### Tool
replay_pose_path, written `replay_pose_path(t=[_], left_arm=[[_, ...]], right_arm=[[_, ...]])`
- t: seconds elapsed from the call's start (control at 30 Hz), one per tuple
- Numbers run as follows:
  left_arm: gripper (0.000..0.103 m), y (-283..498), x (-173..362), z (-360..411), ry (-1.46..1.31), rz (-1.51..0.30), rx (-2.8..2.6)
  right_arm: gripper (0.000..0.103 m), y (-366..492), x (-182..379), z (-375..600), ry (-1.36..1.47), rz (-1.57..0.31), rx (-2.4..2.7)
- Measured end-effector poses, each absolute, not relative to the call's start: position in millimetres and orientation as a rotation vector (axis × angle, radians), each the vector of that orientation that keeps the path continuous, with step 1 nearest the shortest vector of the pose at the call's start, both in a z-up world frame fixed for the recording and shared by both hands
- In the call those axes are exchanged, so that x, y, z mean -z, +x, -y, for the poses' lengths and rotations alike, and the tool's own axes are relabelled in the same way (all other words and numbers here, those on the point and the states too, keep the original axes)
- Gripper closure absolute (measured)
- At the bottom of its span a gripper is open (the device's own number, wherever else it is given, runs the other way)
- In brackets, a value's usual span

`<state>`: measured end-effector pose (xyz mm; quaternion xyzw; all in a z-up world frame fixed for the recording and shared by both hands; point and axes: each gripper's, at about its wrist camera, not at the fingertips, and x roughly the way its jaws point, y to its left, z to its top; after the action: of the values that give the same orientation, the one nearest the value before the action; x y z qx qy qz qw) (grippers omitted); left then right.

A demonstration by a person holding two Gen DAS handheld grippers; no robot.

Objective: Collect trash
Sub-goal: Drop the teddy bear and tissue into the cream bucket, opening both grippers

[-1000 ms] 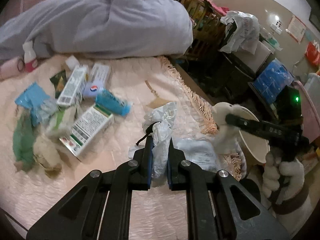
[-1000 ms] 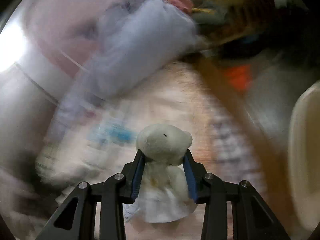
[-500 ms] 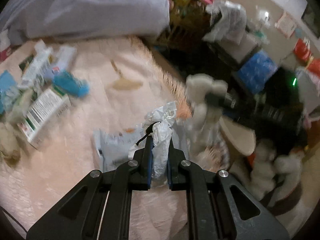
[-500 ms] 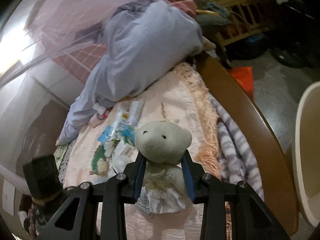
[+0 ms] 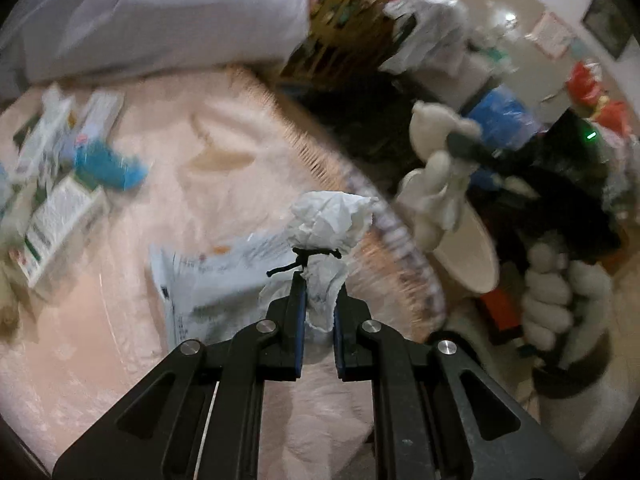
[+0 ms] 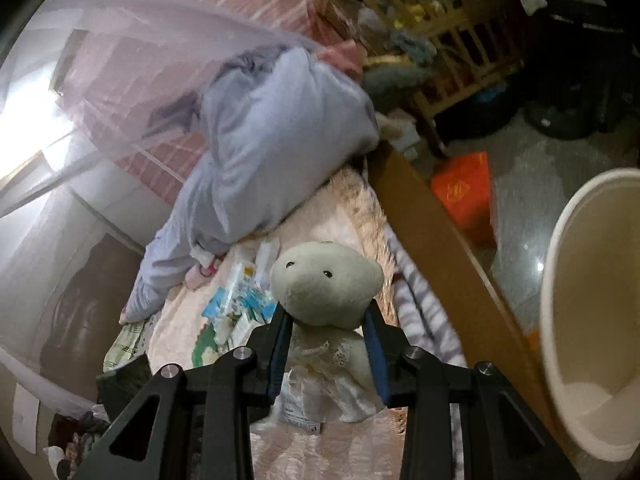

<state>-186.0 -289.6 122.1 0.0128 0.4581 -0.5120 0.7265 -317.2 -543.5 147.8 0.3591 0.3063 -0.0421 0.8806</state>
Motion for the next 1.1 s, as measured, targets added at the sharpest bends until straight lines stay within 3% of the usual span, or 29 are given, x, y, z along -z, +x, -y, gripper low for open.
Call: replay_pose_path(t=[0.27, 0.57, 0.6, 0.63, 0.67, 0.73, 0.87, 1.1], left_arm=[[0.094, -206.6, -178.1, 327.5, 0.068, -0.934, 1.284], [0.091, -238.8, -185.4, 439.3, 0.06, -0.958, 1.456], [0.089, -242.3, -184.6, 453.1, 0.043, -0.967, 1.48], [0.078, -244.5, -184.5, 462.6, 0.02, -0.975, 1.501], [0.055, -245.4, -182.5, 471.0, -0.013, -0.988, 1.52], [0.035, -243.5, -176.3, 481.9, -0.089, -1.014, 1.515], [0.035, -239.8, -168.3, 483.3, -0.097, -1.048, 1.476], [0.035, -238.5, -169.8, 440.2, 0.111, -0.906, 1.251]], right_arm=[[0.069, -366.3, -188.0, 567.9, 0.648, -0.578, 0.268], [0.066, -420.2, -180.2, 625.4, 0.607, -0.579, 0.561], [0.062, -424.7, -177.6, 631.9, 0.612, -0.574, 0.586], [0.056, -429.2, -174.7, 637.8, 0.616, -0.566, 0.614], [0.054, -432.7, -172.9, 643.6, 0.618, -0.557, 0.64], [0.038, -439.4, -170.9, 650.9, 0.6, -0.555, 0.703], [0.034, -445.2, -168.0, 652.9, 0.587, -0.551, 0.717], [0.034, -426.6, -153.9, 629.0, 0.536, -0.626, 0.662]])
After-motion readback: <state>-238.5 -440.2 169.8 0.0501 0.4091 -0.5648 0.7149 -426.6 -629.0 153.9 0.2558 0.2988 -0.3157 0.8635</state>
